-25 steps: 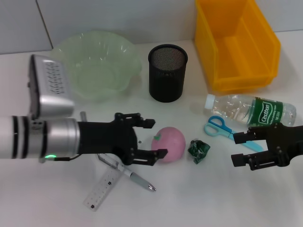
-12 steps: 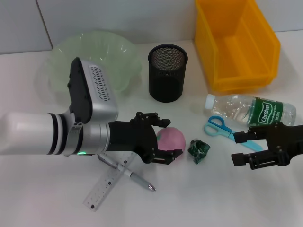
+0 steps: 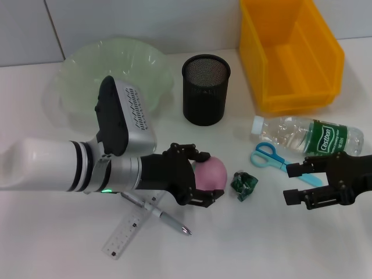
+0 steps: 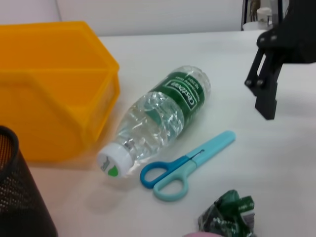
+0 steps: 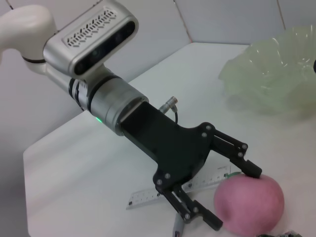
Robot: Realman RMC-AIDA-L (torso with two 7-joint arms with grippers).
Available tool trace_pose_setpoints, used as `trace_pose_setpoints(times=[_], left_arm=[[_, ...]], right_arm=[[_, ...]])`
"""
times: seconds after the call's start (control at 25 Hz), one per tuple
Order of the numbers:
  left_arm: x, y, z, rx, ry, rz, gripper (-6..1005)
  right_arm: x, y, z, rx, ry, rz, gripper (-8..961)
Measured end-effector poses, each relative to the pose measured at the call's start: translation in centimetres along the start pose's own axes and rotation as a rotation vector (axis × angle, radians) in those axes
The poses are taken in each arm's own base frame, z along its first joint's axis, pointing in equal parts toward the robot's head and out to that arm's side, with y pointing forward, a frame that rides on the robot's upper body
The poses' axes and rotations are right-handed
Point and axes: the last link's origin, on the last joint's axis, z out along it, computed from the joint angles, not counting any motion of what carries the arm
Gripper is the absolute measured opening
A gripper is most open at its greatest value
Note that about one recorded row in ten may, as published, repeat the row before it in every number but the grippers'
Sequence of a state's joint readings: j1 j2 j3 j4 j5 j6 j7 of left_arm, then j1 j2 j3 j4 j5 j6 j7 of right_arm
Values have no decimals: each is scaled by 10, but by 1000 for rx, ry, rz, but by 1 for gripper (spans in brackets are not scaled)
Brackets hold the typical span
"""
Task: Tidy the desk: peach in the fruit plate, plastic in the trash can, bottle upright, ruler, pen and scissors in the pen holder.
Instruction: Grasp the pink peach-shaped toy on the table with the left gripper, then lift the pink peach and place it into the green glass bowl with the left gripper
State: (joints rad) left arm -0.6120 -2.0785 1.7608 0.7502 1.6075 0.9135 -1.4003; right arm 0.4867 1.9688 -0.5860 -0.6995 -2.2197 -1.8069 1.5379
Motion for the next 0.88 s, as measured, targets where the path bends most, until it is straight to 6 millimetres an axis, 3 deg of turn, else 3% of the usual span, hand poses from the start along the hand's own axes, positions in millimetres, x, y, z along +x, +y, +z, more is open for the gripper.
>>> trace_pose_setpoints(times=[0.48, 0.56, 0.72, 0.8, 0.84, 0.88], left_arm=[[2, -6, 2, 77, -5, -39, 755], [7, -9, -2, 103, 24, -54, 538], [17, -14, -15, 154, 89, -75, 448], [29, -18, -35, 215, 179, -96, 403], [29, -18, -35, 215, 179, -96, 397], [34, -24, -53, 279, 245, -119, 392]], right_arm=[[0, 0, 0, 1, -3, 0, 803], [0, 0, 0, 2, -3, 0, 803], [1, 0, -1, 4, -5, 1, 803], [1, 0, -1, 7, -7, 3, 803], [1, 0, -1, 7, -7, 3, 803], [1, 0, -1, 7, -7, 4, 803]])
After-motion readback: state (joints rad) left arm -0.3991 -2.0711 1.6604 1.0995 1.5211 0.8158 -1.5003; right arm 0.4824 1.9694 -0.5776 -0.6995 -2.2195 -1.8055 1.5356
